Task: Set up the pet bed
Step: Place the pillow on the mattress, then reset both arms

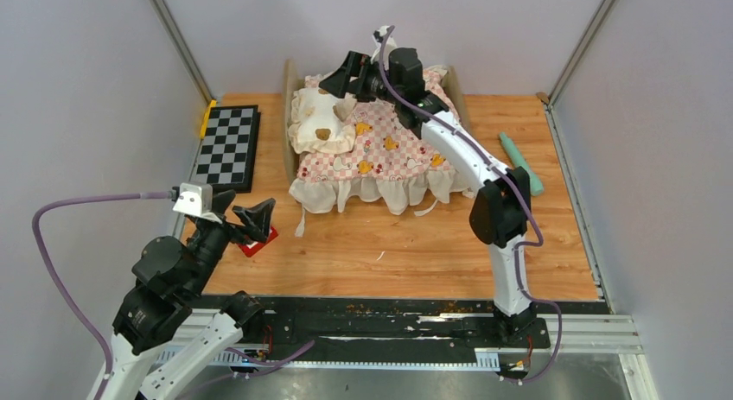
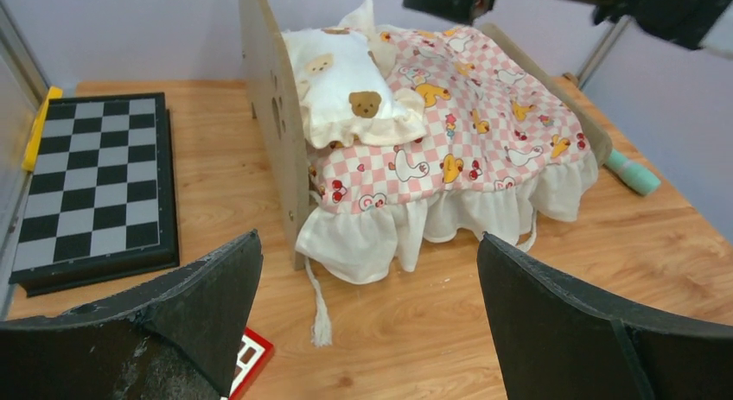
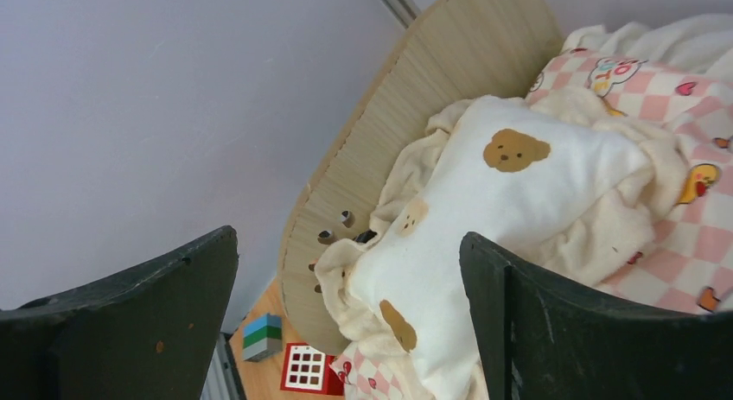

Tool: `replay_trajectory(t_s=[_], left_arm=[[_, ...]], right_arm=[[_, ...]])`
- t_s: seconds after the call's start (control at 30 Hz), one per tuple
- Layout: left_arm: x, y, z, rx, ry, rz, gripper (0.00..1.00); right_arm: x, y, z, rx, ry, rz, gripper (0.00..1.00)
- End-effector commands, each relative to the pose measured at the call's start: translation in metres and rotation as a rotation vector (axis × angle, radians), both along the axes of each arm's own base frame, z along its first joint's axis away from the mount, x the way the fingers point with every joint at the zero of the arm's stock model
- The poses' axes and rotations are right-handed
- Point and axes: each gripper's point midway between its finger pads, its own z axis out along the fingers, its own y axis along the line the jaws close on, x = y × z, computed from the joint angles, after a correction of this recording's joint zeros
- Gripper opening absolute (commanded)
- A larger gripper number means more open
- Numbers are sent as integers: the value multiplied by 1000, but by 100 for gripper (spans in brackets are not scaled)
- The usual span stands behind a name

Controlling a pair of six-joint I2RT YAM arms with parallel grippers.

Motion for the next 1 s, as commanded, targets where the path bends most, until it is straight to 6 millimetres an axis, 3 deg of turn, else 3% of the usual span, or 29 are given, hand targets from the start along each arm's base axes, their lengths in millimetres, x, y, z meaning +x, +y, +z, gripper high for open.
replay_trajectory(t_s=[0.0, 0.13, 0.23, 0.33, 0.37, 0.47, 0.53, 0.63, 0.77, 0.97], left_arm=[[5, 7, -8, 3, 71, 63, 100], [7, 8, -17, -2, 106, 82, 100], [7, 9, -23, -9, 123, 92, 100], [8, 12, -32, 7, 153, 112, 100], [8, 13, -36, 15, 166, 118, 100], [10, 12, -54, 56, 228, 130, 100], [13, 14, -71, 93, 292, 163, 100], [15, 16, -91, 135, 373, 192, 100], [20, 7, -102, 159, 389, 164, 100], [26, 15, -118, 202, 399, 223, 100]], right_arm=[[-11, -33, 23, -123, -114, -98, 100], [-20, -59, 12, -236, -128, -165, 100], [-38, -79, 5, -298, -147, -183, 100], [-64, -112, -4, -390, -142, -232, 100], [-76, -129, -1, -424, -130, -264, 100], [-109, -174, -19, -564, -74, -337, 100], [-137, -204, -44, -642, -27, -370, 100], [-181, -236, -64, -660, 15, -393, 100], [-235, -269, -83, -635, 47, -417, 100], [-289, -314, -77, -531, -75, -517, 100]])
